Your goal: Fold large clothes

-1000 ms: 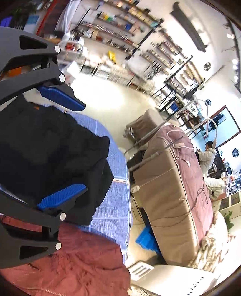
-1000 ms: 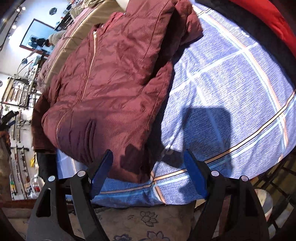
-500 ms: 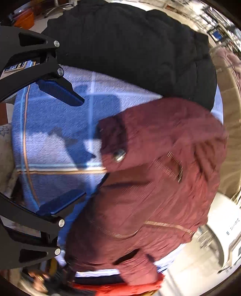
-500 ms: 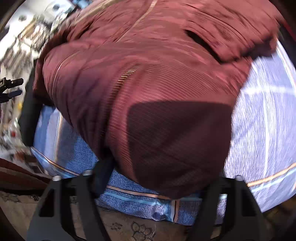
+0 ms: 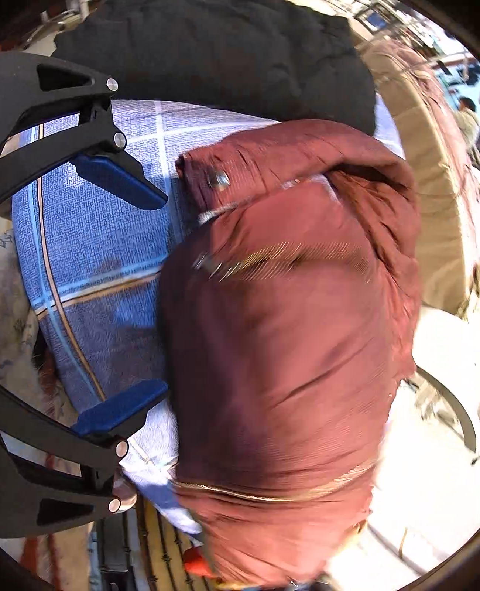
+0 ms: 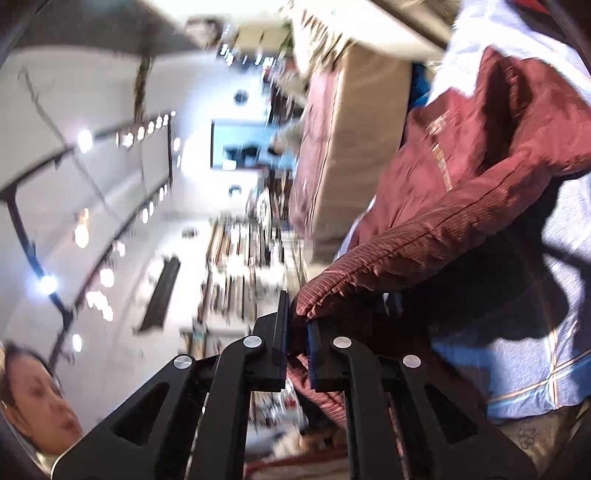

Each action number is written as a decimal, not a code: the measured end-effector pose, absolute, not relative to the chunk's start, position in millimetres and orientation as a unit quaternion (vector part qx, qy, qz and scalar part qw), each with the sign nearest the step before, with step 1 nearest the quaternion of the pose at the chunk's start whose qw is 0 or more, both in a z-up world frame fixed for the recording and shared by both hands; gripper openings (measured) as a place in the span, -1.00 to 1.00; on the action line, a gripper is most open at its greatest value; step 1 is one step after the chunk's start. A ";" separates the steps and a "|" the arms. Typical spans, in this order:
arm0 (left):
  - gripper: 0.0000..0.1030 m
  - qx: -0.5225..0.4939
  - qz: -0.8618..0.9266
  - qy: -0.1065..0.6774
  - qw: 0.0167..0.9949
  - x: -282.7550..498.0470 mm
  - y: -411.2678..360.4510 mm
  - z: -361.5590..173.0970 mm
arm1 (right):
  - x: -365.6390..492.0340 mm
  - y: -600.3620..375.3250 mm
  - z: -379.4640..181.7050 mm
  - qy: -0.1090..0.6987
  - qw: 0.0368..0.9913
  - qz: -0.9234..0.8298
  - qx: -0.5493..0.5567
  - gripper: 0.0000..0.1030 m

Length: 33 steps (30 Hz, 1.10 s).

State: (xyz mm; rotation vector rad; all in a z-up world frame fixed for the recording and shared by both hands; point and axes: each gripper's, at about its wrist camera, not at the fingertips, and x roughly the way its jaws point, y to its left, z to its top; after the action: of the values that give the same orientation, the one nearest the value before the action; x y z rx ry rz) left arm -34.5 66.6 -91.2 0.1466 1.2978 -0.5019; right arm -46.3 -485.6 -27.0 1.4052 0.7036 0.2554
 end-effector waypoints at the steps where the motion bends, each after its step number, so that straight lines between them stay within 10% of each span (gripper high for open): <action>1: 0.78 0.064 -0.228 0.600 0.764 -29.6 68.8 -93.3 | -47.4 -494.5 -38.6 0.350 0.713 0.048 0.606 -0.74; 5: 0.78 0.068 -0.203 0.610 0.763 -17.7 82.9 -113.3 | -49.0 -484.9 -84.9 0.482 0.734 -0.105 0.467 0.29; 17: 0.77 0.137 -0.253 0.626 0.724 -33.6 67.5 -156.4 | -106.8 -449.4 -127.2 0.535 0.813 -0.081 0.215 0.47; 26: 0.72 0.118 -0.232 0.642 0.721 2.6 33.2 -184.9 | -79.1 -417.0 -188.8 0.588 0.802 0.032 0.099 0.47; 28: 0.16 0.119 -0.247 0.645 0.714 7.4 22.2 -183.3 | -68.7 -419.5 -209.3 0.610 0.780 0.038 0.130 0.47; 33: -0.45 0.100 -0.265 0.652 0.703 14.1 16.5 -152.7 | -53.1 -398.4 -205.7 0.642 0.748 0.061 0.156 -0.46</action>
State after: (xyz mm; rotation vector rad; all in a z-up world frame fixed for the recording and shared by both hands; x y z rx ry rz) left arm 14.1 16.5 -152.7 0.2225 1.4509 -0.5896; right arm -53.1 -398.4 -205.7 0.3401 1.4039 0.1340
